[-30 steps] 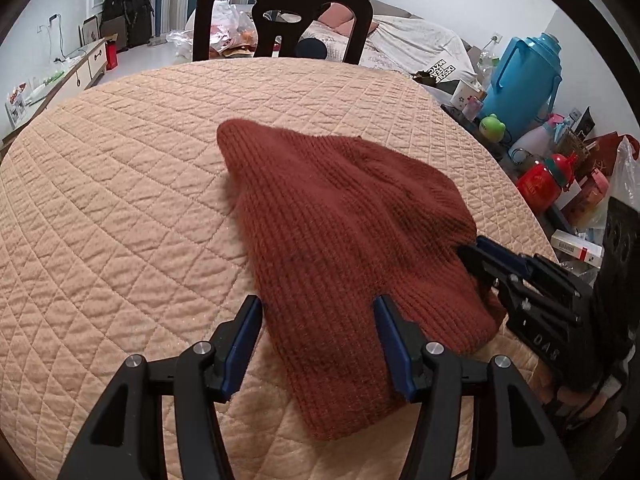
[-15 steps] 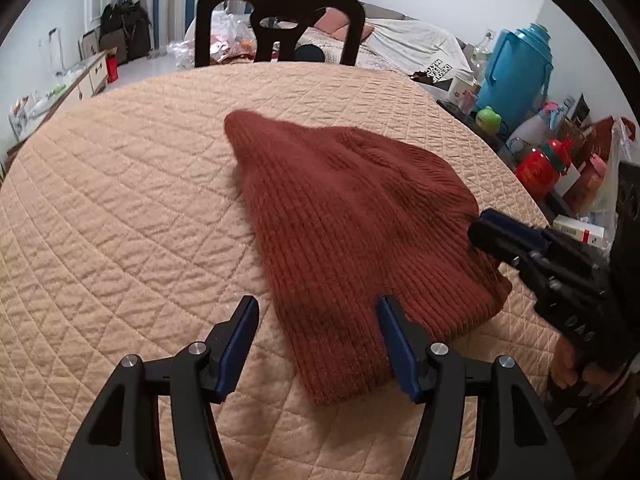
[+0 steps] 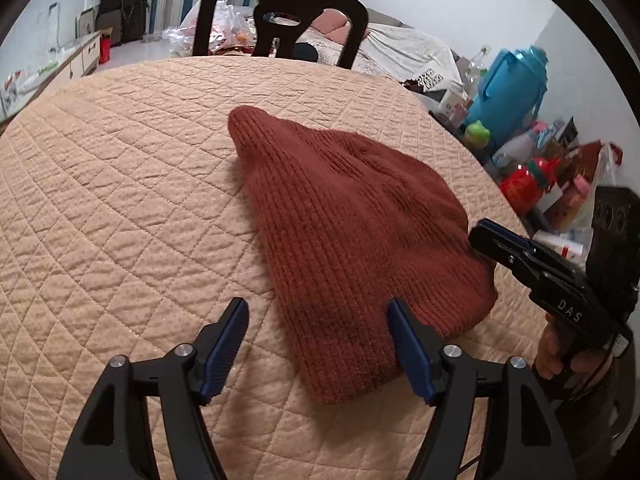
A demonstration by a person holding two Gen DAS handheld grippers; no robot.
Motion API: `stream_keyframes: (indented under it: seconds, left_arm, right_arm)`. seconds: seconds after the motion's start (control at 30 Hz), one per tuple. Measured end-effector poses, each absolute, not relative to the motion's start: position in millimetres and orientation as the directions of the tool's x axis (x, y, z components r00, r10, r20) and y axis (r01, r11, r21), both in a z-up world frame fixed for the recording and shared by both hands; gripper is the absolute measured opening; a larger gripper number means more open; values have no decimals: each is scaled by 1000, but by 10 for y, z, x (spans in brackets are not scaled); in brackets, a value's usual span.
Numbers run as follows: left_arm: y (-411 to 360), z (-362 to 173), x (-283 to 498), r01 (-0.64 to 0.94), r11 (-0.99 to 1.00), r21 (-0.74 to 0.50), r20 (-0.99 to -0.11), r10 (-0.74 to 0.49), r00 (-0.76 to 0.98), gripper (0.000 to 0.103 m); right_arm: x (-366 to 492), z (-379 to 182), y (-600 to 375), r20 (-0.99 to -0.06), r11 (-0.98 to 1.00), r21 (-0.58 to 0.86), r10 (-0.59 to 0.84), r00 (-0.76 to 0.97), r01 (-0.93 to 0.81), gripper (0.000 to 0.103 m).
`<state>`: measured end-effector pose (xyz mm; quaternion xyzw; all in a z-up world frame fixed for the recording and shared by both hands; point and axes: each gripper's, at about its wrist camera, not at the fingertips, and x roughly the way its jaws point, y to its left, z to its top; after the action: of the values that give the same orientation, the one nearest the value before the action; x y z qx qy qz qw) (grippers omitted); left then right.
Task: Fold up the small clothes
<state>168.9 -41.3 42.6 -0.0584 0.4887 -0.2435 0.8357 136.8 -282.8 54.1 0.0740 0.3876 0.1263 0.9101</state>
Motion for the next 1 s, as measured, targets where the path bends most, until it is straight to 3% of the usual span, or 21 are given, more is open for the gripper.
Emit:
stream_keyframes:
  seconds: [0.03, 0.17, 0.37, 0.6, 0.8, 1.0]
  left_arm:
    - [-389, 434, 1707, 342, 872, -350, -783, -473, 405, 79]
    - [-330, 462, 1772, 324, 855, -406, -757, -513, 405, 81]
    - [-361, 483, 1799, 315, 866, -388, -755, -495, 430, 82]
    - [-559, 524, 1666, 323, 934, -154, -763, -320, 562, 84]
    - [-666, 457, 1647, 356, 931, -84, -767, -288, 573, 84]
    - [-704, 565, 1549, 381, 924, 21, -722, -250, 645, 84]
  right_arm:
    - [1376, 550, -2852, -685, 957, 237, 286, 670, -167, 45]
    - [1441, 559, -2986, -677, 947, 294, 302, 672, -129, 58]
    - [1512, 480, -3106, -693, 941, 330, 292, 659, -71, 59]
    - [1443, 489, -2993, -688, 953, 285, 280, 670, -106, 59]
    - [1440, 418, -2695, -725, 971, 145, 236, 647, -192, 59]
    - [1461, 424, -2739, -741, 975, 131, 218, 635, -182, 59]
